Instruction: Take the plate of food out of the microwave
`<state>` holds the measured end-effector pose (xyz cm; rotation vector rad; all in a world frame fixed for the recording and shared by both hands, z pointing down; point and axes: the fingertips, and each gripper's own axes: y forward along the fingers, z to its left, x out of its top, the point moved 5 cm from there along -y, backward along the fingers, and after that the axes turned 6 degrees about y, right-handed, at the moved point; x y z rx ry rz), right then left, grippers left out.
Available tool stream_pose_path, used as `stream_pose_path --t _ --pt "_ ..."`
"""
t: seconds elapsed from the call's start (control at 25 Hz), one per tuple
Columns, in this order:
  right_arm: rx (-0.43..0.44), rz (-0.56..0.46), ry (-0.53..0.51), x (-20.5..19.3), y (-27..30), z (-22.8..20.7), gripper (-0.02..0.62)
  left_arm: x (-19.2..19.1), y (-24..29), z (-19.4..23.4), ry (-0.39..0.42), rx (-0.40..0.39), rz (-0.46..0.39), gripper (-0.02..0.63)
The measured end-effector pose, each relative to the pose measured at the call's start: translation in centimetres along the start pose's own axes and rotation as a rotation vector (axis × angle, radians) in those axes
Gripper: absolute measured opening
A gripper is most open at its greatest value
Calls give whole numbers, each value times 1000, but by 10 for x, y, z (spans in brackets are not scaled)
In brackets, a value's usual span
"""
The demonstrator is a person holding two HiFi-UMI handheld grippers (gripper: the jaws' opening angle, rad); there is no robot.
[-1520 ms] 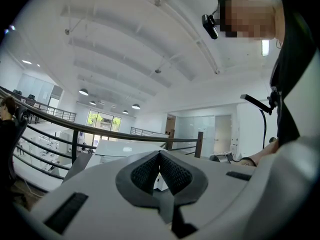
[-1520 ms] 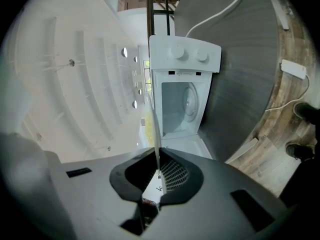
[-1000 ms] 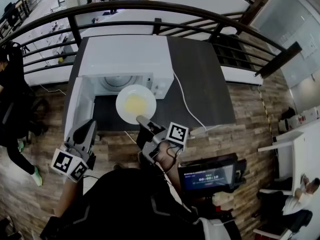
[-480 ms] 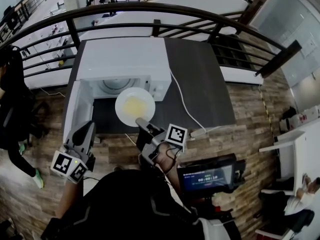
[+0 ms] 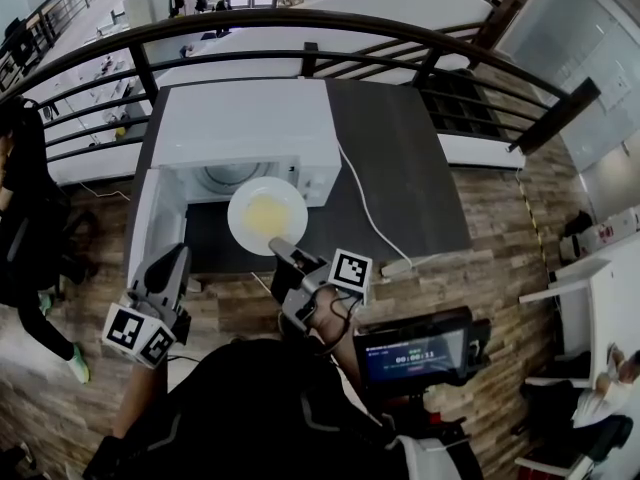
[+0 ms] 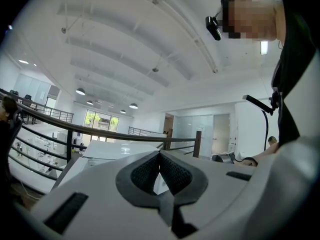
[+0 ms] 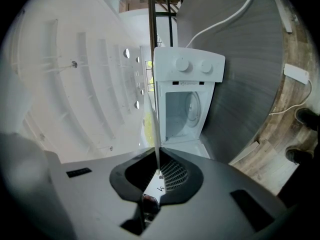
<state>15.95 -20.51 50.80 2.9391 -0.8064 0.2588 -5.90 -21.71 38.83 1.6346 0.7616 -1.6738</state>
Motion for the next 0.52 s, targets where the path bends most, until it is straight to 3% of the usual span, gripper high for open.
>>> stream_pose_path --t 0.52 --pt "-9 -7 -10 6 -2 -1 14 -2 6 0 0 -8 -2 3"
